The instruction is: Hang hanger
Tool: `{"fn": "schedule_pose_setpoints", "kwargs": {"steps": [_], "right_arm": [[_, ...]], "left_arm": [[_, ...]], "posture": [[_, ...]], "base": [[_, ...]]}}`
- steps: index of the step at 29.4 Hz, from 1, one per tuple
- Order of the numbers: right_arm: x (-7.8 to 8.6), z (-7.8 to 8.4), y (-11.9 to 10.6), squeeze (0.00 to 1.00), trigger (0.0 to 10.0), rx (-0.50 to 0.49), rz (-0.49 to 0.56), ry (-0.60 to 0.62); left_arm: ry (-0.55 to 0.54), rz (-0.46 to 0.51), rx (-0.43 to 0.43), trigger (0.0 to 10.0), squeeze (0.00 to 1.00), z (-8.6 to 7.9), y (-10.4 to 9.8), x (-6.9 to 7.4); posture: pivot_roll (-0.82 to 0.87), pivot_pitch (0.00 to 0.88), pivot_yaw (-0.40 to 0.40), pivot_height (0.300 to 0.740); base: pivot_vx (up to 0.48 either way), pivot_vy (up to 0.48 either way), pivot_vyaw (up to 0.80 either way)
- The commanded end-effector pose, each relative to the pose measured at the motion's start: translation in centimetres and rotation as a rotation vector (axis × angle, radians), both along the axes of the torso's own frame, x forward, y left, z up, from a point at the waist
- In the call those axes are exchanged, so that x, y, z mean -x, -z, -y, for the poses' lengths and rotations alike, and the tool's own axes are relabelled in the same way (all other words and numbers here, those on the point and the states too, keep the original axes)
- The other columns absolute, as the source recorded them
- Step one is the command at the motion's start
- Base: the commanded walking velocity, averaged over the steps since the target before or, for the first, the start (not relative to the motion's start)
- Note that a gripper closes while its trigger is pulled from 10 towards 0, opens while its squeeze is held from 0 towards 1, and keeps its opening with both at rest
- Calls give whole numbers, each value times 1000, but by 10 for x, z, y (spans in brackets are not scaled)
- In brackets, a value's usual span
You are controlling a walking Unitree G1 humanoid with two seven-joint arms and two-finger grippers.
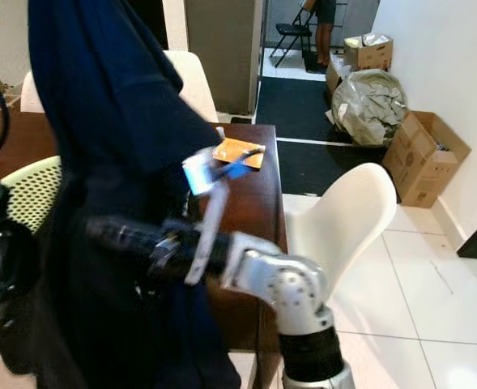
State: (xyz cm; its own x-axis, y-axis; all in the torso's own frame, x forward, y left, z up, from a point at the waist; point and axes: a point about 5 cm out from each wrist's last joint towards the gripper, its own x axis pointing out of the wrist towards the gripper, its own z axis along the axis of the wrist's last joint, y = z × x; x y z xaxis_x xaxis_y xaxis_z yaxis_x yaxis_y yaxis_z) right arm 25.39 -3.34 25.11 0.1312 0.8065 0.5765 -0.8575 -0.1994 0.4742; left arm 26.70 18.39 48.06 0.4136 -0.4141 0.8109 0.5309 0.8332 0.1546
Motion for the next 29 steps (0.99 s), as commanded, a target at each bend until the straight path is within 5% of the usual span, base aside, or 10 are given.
{"fn": "schedule_pose_setpoints", "kwargs": {"steps": [1, 5, 8, 11, 14, 17, 23, 25, 29], "right_arm": [[-9, 9, -41, 0, 0, -321, 27, 38], [-28, 27, -51, 0, 0, -347, 5, 154], [-28, 27, -51, 0, 0, -347, 5, 154], [-42, 26, -67, 0, 0, -340, 5, 213], [-44, 24, -70, 0, 0, -343, 6, 220], [-47, 27, -78, 0, 0, -366, 23, 220], [-47, 31, -85, 0, 0, -395, 42, 210], [-44, 34, -94, 0, 0, -419, 80, 173], [-36, 35, -99, 0, 0, -425, 123, 125]], "left_arm": [[53, -6, -53, 10000, 0, -6, 9, 15], [160, -45, -146, 10000, 0, -5, 28, 31], [160, -45, -146, 10000, 0, -5, 28, 31], [334, -189, -342, 10000, 0, 15, 78, 48], [353, -235, -384, 10000, 0, 19, 91, 50], [252, -347, -401, 10000, 0, 16, 117, 40], [145, -412, -323, 10000, 0, 7, 130, 28], [57, -455, -168, 10000, 0, -3, 135, 12], [19, -489, -65, 10000, 0, -6, 140, 1]], "posture": [[154, 0, -25, 740], [161, 0, -32, 740], [161, 0, -32, 740], [175, 0, -48, 740], [175, 0, -48, 740], [178, 0, -52, 740], [176, 0, -54, 740], [167, 0, -54, 740], [165, 0, -54, 740]], "base": [[0, 0, 0], [0, 0, 0], [0, 0, 0], [0, 0, 0], [0, 0, 0], [0, 0, 0], [0, 0, 0], [0, 0, 0], [0, 0, 0]]}}
